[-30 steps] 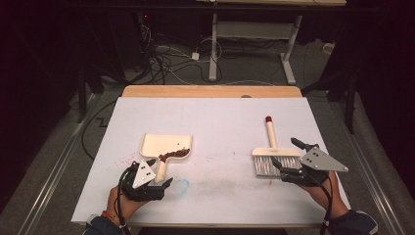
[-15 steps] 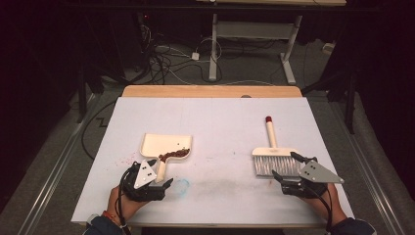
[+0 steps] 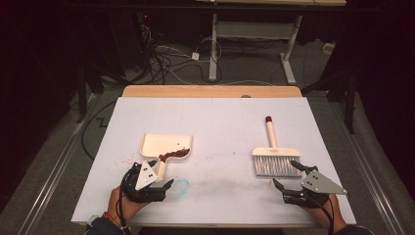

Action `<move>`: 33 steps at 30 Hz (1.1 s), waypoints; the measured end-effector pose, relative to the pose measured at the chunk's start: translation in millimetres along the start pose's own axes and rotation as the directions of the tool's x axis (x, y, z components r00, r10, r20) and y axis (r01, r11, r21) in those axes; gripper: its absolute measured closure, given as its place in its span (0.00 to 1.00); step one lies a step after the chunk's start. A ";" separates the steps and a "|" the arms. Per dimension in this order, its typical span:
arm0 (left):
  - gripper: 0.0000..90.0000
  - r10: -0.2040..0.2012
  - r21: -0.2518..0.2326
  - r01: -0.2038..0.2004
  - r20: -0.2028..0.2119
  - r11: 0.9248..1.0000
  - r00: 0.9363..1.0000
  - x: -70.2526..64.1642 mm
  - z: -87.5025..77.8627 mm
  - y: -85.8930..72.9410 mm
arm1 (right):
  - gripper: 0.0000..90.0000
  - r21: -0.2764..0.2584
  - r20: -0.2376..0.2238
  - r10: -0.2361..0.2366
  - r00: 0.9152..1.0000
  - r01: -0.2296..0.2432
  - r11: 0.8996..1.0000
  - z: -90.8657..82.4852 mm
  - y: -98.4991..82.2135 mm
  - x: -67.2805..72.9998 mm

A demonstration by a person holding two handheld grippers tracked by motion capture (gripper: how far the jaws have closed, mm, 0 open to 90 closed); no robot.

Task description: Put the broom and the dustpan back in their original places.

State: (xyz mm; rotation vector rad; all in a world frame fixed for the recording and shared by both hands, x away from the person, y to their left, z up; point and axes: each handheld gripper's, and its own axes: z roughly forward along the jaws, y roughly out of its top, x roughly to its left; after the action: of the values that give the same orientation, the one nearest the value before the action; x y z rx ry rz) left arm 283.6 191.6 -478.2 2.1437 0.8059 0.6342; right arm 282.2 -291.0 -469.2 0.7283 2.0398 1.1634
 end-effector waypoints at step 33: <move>0.20 0.026 0.013 -0.026 0.002 1.000 1.000 -2.7 0.3 -1.9 | 0.20 -0.014 0.019 -0.014 1.000 0.014 1.000 -3.5 8.0 1.7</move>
State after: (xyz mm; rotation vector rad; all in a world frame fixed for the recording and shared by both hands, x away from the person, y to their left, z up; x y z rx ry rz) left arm 281.4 190.5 -480.4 2.1697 0.7840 0.6421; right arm 279.5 -288.0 -461.3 0.7150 2.0163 1.1575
